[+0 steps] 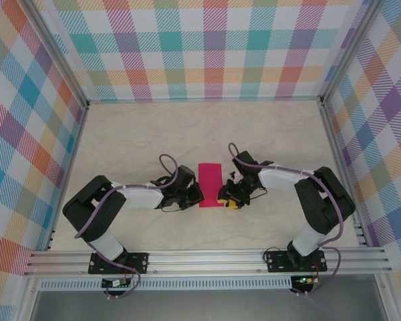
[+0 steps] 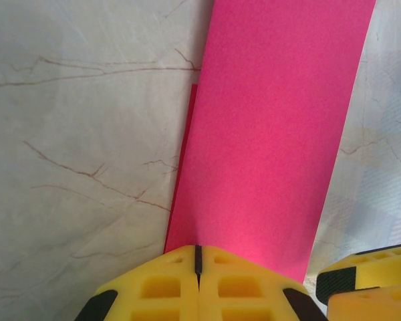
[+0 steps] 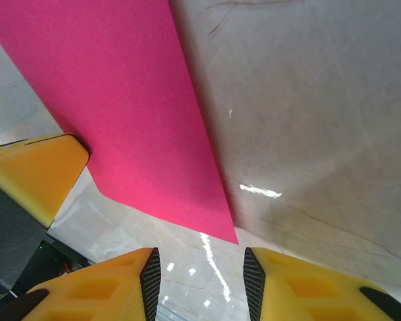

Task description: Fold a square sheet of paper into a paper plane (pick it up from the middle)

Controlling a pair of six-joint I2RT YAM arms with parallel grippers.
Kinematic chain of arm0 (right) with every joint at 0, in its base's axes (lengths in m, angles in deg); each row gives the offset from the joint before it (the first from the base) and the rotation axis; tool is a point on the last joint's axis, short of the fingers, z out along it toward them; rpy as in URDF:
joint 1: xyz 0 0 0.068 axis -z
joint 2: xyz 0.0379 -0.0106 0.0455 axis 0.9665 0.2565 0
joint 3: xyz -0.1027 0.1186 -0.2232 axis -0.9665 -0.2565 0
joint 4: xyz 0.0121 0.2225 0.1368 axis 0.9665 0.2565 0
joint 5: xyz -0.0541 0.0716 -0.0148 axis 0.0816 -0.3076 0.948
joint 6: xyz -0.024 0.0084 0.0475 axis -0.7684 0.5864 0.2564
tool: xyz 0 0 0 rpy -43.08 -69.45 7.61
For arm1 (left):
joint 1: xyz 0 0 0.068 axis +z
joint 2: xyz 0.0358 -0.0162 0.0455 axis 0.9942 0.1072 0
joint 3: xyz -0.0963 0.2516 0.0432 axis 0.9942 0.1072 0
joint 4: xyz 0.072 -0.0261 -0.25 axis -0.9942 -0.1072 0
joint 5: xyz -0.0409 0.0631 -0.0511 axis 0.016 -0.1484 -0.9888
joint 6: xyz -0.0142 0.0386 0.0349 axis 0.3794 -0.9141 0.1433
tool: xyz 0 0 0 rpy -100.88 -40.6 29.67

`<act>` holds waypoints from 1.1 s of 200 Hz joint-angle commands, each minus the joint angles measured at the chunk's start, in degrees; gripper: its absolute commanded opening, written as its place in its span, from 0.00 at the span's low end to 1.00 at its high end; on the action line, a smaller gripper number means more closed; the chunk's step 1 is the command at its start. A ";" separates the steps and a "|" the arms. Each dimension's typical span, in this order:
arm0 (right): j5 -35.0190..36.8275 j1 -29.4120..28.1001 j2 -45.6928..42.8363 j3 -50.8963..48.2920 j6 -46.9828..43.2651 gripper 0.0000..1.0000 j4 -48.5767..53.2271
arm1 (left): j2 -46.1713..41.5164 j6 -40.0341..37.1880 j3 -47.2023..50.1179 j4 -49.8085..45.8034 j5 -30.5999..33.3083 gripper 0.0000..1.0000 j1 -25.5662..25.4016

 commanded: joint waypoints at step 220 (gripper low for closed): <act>-1.10 -1.20 -2.39 -4.19 3.56 0.38 -11.91 | 2.77 0.66 1.52 -6.08 0.54 0.01 -0.42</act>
